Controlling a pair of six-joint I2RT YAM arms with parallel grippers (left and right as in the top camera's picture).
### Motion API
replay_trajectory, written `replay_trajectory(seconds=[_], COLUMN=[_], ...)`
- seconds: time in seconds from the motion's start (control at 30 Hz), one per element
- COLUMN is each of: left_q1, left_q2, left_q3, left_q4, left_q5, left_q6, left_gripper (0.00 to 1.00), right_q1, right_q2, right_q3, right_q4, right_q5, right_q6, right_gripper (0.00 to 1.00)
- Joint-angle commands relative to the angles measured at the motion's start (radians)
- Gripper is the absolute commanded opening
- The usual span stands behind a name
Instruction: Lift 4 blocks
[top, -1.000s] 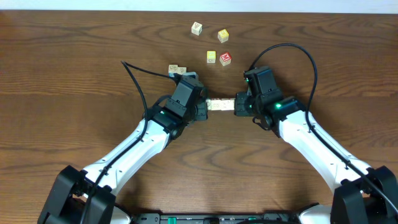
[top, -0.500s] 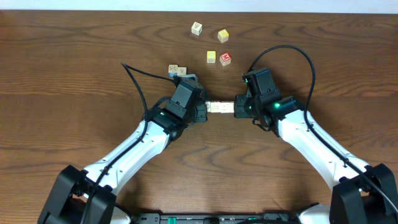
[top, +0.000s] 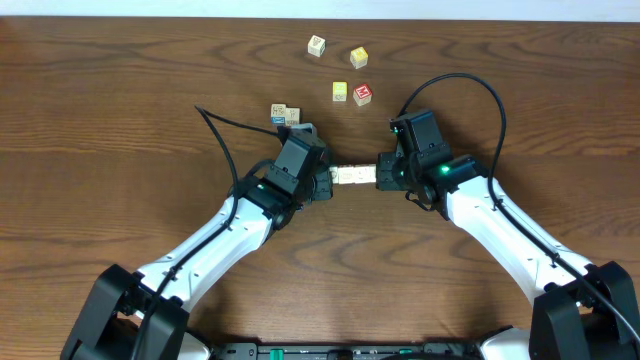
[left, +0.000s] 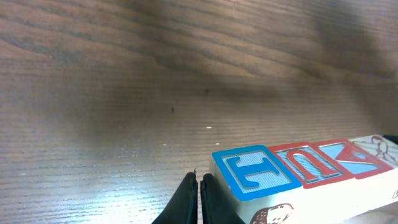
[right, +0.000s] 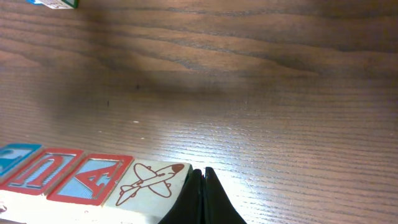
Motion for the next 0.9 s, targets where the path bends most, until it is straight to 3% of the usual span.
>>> replay_trajectory(seconds=[0.0,0.87], left_q1=[-0.069,-0.069], left_q2=[0.0,0.0], left_q3=[0.014,-0.019], left_q4=[0.066,0.095], left_q5=[0.269,0.269], left_q6=[-0.029,-0.043], left_gripper=[0.08,0.07], right_q1=[0.08,0.103], right_q2=[0.008,0.008], right_q3=[0.011,-0.058], right_q4=[0.036,0.104], right_q5=[-0.337,-0.345], right_q6=[0.031,0.057], right_gripper=[0.01,0.01])
